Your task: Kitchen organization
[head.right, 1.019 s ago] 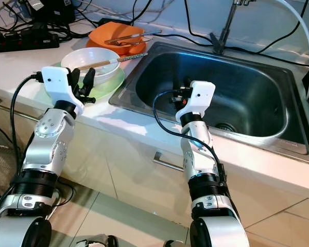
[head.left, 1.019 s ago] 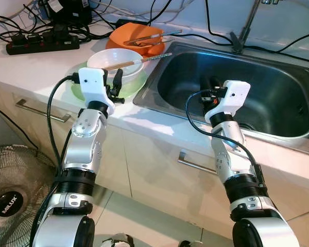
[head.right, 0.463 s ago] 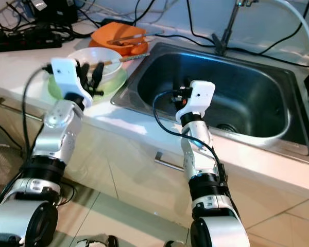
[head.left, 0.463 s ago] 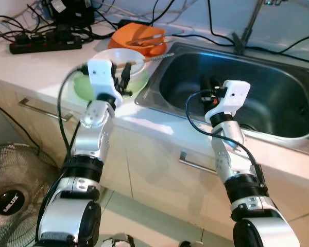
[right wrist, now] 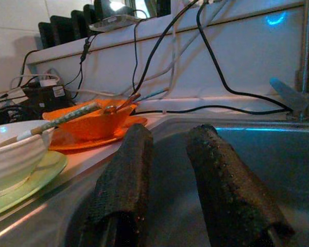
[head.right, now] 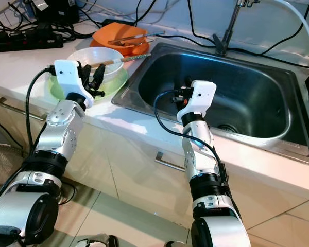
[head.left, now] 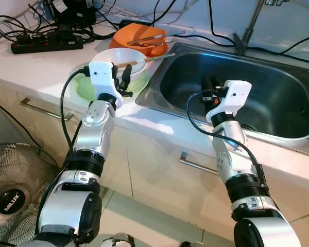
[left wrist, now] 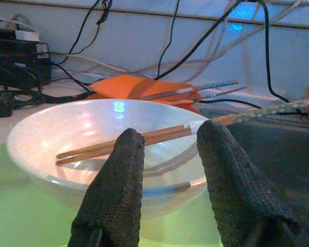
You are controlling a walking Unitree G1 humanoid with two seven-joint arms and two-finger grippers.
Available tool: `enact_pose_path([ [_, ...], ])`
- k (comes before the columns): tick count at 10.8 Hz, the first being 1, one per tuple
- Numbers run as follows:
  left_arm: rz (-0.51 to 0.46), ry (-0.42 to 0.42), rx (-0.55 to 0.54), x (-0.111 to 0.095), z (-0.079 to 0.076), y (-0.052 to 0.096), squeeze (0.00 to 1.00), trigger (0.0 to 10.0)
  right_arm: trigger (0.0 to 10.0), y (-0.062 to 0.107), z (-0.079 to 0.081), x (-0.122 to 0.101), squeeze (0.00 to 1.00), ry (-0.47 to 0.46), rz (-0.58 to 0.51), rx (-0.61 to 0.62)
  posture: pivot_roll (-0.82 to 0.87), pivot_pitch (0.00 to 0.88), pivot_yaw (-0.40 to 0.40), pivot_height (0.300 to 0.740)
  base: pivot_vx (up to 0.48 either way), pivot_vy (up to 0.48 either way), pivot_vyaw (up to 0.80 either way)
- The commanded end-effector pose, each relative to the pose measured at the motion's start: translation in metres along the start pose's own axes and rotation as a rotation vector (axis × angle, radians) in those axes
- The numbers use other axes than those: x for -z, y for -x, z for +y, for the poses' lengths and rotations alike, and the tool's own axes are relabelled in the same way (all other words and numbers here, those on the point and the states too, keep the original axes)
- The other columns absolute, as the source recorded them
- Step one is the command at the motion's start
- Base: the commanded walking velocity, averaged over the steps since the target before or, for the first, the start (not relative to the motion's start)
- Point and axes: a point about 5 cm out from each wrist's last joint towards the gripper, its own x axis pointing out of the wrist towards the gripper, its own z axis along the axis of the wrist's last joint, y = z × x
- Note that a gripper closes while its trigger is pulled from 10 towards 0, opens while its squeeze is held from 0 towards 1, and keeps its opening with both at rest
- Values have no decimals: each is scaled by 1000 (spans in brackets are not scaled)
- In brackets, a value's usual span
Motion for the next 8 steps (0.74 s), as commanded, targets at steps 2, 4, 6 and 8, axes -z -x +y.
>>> enact_pose_path([
  [2, 5, -17, -42, 2, 14, 3, 0, 10000, 10000, -1, -1, -2, 0, 2, -6, 3, 76, 11, -14, 740, 0, 0, 0],
  [4, 5, -38, -71, 2, 24, 8, 0, 10000, 10000, -2, -2, -3, 0, 2, -5, 6, 78, 12, -16, 740, 0, 0, 0],
  [6, 4, -59, -101, 1, 36, 12, 0, 10000, 10000, -2, -2, -3, 0, 2, -4, 7, 83, 13, -18, 740, 0, 0, 0],
  [8, -17, -78, -121, -6, 43, 14, 0, 10000, 10000, -2, -3, -2, 0, 0, -1, 7, 88, 17, -19, 740, 0, 0, 0],
])
